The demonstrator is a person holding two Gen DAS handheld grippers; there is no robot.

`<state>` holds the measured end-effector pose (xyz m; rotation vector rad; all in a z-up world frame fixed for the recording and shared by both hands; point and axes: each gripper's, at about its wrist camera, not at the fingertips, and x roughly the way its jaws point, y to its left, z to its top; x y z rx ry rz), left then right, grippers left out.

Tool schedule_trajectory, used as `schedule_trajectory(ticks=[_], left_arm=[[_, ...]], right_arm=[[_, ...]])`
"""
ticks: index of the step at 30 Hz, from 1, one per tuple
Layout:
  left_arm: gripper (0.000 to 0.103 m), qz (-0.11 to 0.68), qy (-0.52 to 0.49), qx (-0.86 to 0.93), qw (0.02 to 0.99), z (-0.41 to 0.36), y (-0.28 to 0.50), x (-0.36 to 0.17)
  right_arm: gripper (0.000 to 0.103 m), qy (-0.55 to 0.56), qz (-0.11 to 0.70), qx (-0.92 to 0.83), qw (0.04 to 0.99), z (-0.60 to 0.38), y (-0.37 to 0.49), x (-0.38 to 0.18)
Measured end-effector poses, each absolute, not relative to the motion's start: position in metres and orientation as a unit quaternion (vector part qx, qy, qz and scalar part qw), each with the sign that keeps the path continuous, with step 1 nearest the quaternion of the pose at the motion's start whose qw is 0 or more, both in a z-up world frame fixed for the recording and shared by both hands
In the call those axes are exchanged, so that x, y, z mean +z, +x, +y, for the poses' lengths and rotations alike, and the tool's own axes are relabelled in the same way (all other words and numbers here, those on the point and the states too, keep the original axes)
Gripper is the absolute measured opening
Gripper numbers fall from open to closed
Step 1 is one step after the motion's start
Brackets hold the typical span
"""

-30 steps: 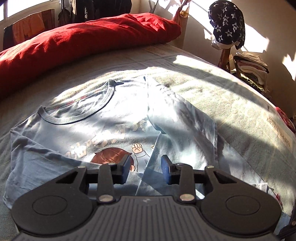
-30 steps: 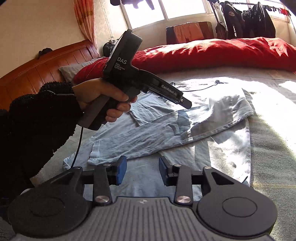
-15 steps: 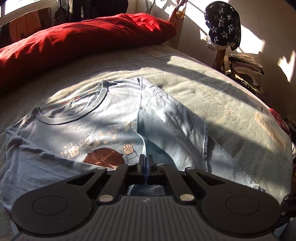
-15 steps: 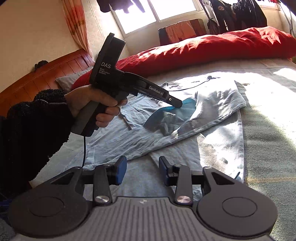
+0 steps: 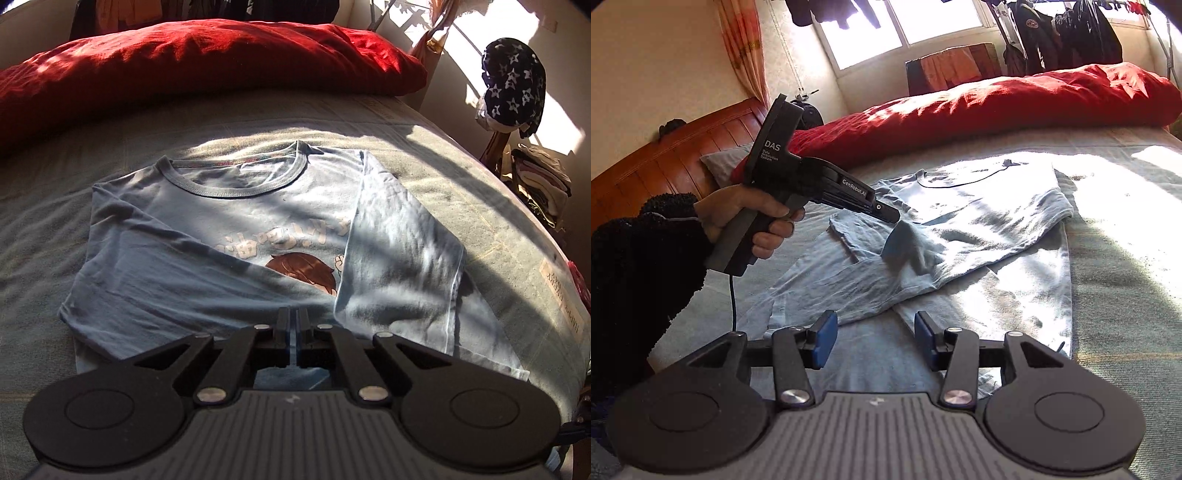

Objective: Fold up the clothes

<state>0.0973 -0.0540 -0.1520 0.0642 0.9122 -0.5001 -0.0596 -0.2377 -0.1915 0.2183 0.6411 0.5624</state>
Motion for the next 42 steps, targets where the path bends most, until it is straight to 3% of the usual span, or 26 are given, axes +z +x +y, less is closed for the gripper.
schedule_trajectory(ticks=[2,4,7,10,17,20,22,42], left_arm=[[0.007,0.436,0.035,-0.226,0.870,-0.040,0.087,-0.146],[0.024,0.440,0.037,-0.212,0.872,-0.024,0.075,-0.144],[0.032,0.449,0.031,-0.188,0.873,0.003,0.053,-0.150],[0.033,0.461,0.018,-0.181,0.868,0.023,0.032,-0.167],[0.033,0.456,0.032,-0.187,0.870,0.026,0.001,-0.193],[0.029,0.452,0.055,-0.194,0.869,0.019,-0.003,-0.192],[0.000,0.451,0.066,-0.203,0.867,0.016,-0.007,-0.189],[0.000,0.453,0.003,-0.221,0.864,0.049,-0.027,-0.170]], right_arm=[[0.053,0.107,0.307,0.275,0.905,-0.237,-0.065,-0.188],[0.055,0.108,0.305,0.280,0.904,-0.235,-0.072,-0.185],[0.060,0.107,0.305,0.287,0.902,-0.229,-0.080,-0.182],[0.068,0.099,0.304,0.295,0.900,-0.221,-0.090,-0.178],[0.069,0.095,0.308,0.300,0.898,-0.209,-0.104,-0.175],[0.069,0.095,0.306,0.297,0.900,-0.206,-0.107,-0.172],[0.070,0.095,0.307,0.295,0.900,-0.204,-0.106,-0.171],[0.070,0.098,0.317,0.287,0.899,-0.200,-0.095,-0.173]])
